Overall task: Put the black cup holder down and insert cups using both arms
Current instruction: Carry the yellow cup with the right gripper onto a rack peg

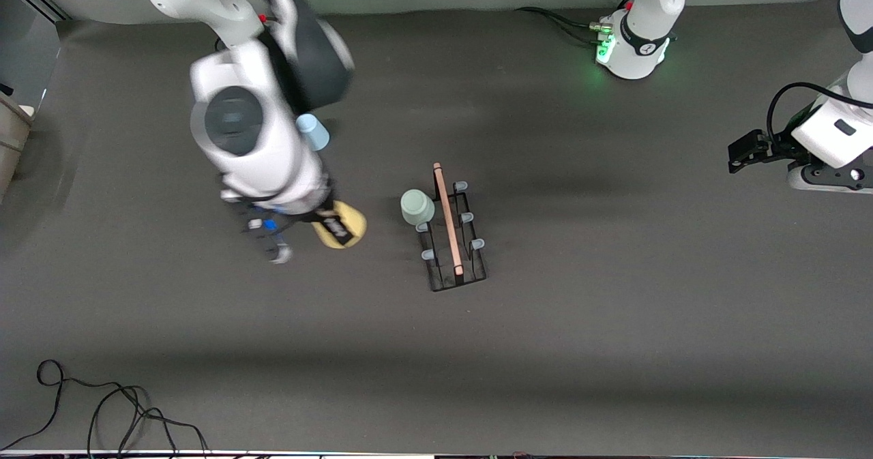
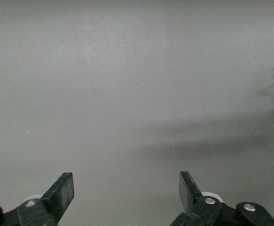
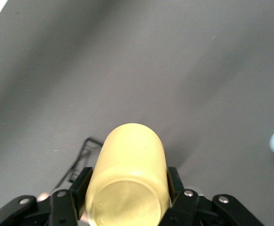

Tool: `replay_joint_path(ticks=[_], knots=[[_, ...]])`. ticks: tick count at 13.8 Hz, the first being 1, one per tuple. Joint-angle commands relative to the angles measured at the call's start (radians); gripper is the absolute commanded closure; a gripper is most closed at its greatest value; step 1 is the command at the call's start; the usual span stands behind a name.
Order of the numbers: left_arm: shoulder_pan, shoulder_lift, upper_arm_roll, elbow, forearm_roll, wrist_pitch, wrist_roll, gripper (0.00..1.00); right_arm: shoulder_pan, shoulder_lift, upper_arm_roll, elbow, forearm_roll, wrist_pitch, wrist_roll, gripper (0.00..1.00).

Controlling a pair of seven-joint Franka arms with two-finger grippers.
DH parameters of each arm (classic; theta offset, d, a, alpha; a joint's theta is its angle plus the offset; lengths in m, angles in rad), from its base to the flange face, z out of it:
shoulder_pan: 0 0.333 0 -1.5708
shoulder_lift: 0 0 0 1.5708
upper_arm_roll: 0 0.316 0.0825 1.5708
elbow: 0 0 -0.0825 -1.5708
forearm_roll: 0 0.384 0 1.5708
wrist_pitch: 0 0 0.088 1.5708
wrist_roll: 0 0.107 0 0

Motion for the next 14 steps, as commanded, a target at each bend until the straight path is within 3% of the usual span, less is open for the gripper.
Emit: replay_joint_path(ticks=[1, 3, 6, 14], knots=[[-0.001, -0.011, 0.002, -0.009, 0.01, 0.008, 0.012, 0.0, 0.026, 0.104, 0.013, 0.11, 0.021, 0.079, 0.154, 0.84], [-0.001, -0.009, 0.002, -0.009, 0.01, 0.008, 0.012, 0.0, 0.026, 0.138, 0.069, 0.111, 0.019, 0.162, 0.222, 0.87], [-0.003, -0.008, 0.001, -0.009, 0.009, 0.018, 0.014, 0.0, 0.028, 0.173, 0.102, 0.1, 0.019, 0.208, 0.242, 0.88], [-0.007, -0.006, 0.001, -0.009, 0.009, 0.02, 0.014, 0.0, 0.021, 0.213, 0.105, 0.048, 0.012, 0.273, 0.225, 0.88]])
